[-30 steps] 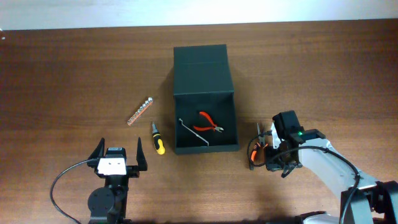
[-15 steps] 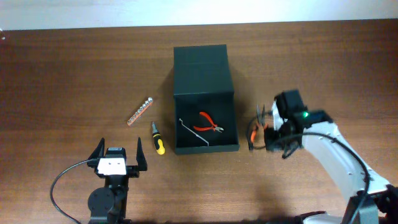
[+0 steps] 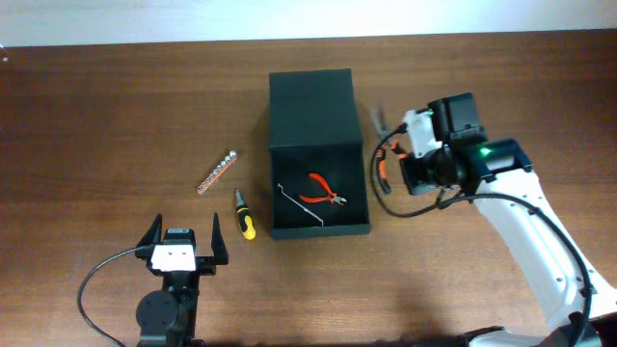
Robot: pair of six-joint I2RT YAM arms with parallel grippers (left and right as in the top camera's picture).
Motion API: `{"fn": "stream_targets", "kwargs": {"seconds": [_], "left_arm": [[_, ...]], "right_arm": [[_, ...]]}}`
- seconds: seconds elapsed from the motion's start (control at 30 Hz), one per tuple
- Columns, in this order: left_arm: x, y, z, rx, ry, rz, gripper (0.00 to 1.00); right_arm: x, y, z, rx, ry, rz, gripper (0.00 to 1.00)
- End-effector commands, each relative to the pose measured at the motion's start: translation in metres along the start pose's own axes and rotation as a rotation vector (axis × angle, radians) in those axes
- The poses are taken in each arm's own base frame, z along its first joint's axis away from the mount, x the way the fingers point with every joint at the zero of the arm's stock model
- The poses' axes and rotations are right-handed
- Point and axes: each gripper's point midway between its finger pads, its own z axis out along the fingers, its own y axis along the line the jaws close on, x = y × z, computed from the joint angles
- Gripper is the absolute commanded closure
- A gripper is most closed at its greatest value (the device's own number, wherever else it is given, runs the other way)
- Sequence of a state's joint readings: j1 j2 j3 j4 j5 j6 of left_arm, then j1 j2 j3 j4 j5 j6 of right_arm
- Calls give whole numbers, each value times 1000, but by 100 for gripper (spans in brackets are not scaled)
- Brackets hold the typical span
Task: Pack container
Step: 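Lower the pliers into the box and open the right gripper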
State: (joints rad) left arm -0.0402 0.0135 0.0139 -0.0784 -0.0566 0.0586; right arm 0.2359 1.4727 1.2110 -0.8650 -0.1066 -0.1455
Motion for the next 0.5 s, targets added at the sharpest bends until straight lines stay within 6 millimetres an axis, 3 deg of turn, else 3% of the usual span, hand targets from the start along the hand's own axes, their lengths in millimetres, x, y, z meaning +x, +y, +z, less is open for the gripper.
{"fn": "stream_targets", "kwargs": {"seconds": [0.0,0.2,0.47], "left_arm": [[1,-2,0,11,-3,-2,1],[1,-2,0,11,-3,-2,1],[1,-2,0,11,-3,-2,1]], "right_arm": [[-24,32,-3,-65,-80,-231,96],[-43,72,22,-107,-124,-398,96],[-33,96,64,-127,-47,-500,96]]}}
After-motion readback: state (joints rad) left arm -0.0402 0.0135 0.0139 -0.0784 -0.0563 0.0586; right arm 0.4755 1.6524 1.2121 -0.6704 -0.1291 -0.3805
